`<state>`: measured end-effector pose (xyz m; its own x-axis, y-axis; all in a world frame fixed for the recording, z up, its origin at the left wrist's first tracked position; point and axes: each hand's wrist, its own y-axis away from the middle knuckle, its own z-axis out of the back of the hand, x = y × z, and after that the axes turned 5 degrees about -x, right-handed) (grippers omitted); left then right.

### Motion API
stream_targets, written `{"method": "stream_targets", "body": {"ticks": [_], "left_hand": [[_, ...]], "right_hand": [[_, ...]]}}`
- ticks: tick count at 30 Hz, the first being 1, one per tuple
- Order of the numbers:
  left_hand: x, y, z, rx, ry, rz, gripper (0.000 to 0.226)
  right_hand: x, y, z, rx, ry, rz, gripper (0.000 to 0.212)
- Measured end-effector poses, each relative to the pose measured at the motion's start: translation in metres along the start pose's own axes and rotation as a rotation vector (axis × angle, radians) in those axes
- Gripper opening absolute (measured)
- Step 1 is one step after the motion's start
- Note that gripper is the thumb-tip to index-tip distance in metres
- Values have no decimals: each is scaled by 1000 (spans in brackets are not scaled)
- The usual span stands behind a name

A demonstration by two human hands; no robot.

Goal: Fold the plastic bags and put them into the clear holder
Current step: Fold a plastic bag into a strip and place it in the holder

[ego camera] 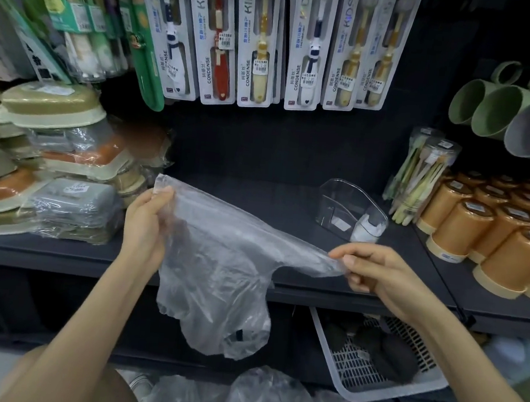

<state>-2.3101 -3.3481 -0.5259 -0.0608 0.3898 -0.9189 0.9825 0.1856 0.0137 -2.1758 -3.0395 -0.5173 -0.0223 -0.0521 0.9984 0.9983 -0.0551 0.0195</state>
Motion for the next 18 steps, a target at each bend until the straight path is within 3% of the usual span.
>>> {"method": "stream_targets", "body": {"ticks": [4,12,18], "left_hand": [[-1,-7,1,9,-30,28,18],[30,-43,-14,-30,-342,73,19],[70,-90,-40,-53,-517,164,34]], "right_hand": [[1,-13,-3,-71,361,29,17],[-29,-79,7,-339,145,-155,20],[-66,-141,17,-531,349,-118,21]]}}
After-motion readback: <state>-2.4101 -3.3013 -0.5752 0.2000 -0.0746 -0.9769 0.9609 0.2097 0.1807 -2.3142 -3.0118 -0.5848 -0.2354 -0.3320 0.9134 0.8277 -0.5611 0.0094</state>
